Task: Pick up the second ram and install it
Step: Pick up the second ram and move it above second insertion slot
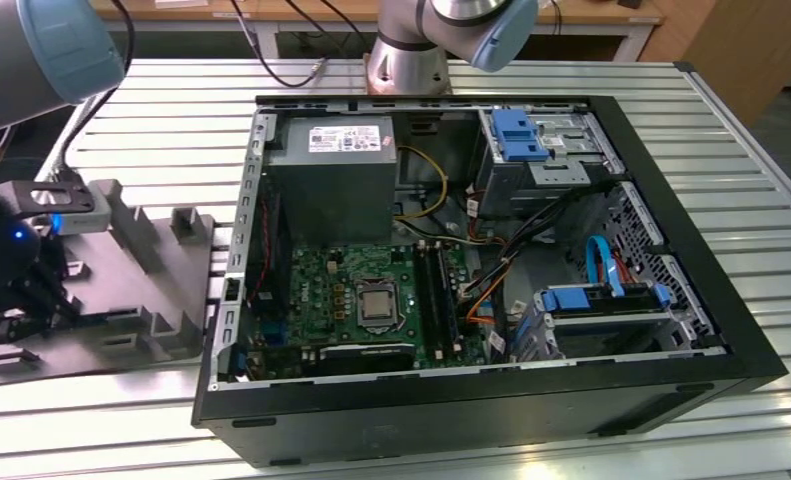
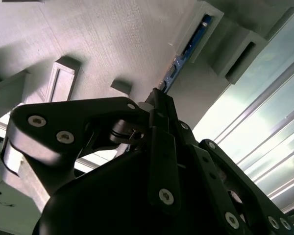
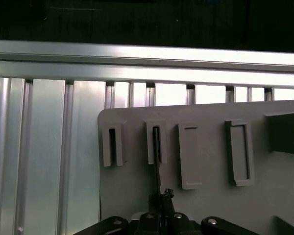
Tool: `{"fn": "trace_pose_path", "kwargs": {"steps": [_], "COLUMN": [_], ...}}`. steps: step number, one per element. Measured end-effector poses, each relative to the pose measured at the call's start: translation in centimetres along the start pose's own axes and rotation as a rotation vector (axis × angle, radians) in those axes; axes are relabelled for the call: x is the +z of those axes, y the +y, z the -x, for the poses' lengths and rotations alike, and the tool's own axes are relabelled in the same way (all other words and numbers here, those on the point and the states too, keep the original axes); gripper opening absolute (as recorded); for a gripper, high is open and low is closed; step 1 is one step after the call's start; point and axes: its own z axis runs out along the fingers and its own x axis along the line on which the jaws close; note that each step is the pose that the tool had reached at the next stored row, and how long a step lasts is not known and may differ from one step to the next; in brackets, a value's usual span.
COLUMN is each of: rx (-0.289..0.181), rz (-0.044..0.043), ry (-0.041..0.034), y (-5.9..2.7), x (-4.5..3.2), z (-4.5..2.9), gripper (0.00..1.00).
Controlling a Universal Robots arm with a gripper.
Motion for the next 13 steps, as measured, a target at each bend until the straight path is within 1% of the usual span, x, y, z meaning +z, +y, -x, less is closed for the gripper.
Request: {"fn": "trace_pose_path", "kwargs": {"steps": [2,10,13], "rx": [0.026,0.031,0.07], "rz": [-0.0009,-0.0012,-0.0024], "ry": [-0.0009,-0.0012,-0.0027], "y": [0.0,0.0,0.0], "x": [0.01,0.02,0.03], "z": [0.0,0.0,0.0], "gripper": [0.13,0.13,0.13]}}
